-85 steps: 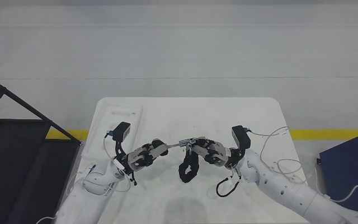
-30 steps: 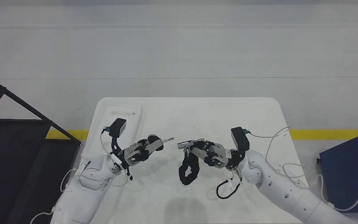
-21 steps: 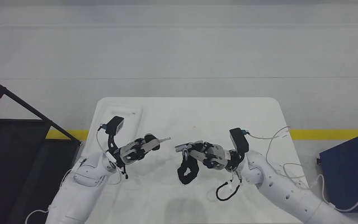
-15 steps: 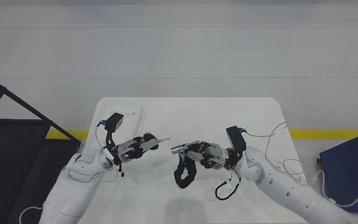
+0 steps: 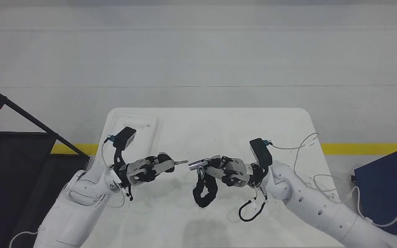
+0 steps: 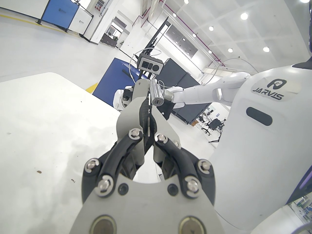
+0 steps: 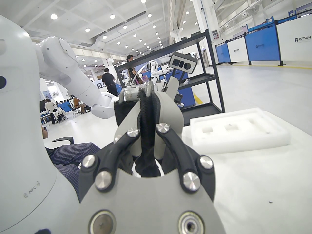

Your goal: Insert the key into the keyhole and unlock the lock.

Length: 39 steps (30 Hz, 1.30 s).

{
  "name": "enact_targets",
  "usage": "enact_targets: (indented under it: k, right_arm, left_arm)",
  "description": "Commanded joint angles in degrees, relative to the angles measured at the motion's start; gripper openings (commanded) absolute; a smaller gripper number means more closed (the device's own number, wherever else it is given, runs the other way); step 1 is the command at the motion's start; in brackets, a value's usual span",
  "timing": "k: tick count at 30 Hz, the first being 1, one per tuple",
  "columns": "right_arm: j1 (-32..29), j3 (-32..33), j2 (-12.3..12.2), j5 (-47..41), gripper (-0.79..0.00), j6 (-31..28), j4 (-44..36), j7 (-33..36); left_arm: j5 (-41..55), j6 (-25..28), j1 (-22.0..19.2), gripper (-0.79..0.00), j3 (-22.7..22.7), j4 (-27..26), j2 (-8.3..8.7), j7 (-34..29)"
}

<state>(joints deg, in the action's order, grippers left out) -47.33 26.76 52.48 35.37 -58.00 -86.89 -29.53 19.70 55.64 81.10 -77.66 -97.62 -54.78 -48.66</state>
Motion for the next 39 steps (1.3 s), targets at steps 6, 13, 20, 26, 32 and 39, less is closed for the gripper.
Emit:
enact_targets:
  k: [6,13,20,26,32,39]
  right_arm:
    - [0.0,0.0,0.0,0.0,-0.785,0.0,0.0,0.0]
    - [0.0,0.0,0.0,0.0,-0.785,0.0,0.0,0.0]
    - [0.0,0.0,0.0,0.0,-0.785,0.0,0.0,0.0]
    - [0.0,0.0,0.0,0.0,-0.785,0.0,0.0,0.0]
    - [0.0,0.0,0.0,0.0,-0.785,0.0,0.0,0.0]
    - [0.0,0.0,0.0,0.0,-0.785,0.0,0.0,0.0]
  left_arm:
    - [0.14,2.08,0.35,-0.785,1.27,0.39,1.61,2.09]
    - [1.26,2.36,0.52,-0.785,2.91,-0.45,2.79,2.38]
    - [1.09,2.36,0.2,-0.785,3.63,-0.54,3.2,2.38]
    - [1.29,2.36,0.87,-0.785,2.55,-1.45,2.56,2.5]
    - [0.8,2.36,1.53,-0.785,1.65,-1.38,1.58,2.69]
    - [-0.62,2.36,1.37,-0.785,1.68,-0.47,0.63,2.38]
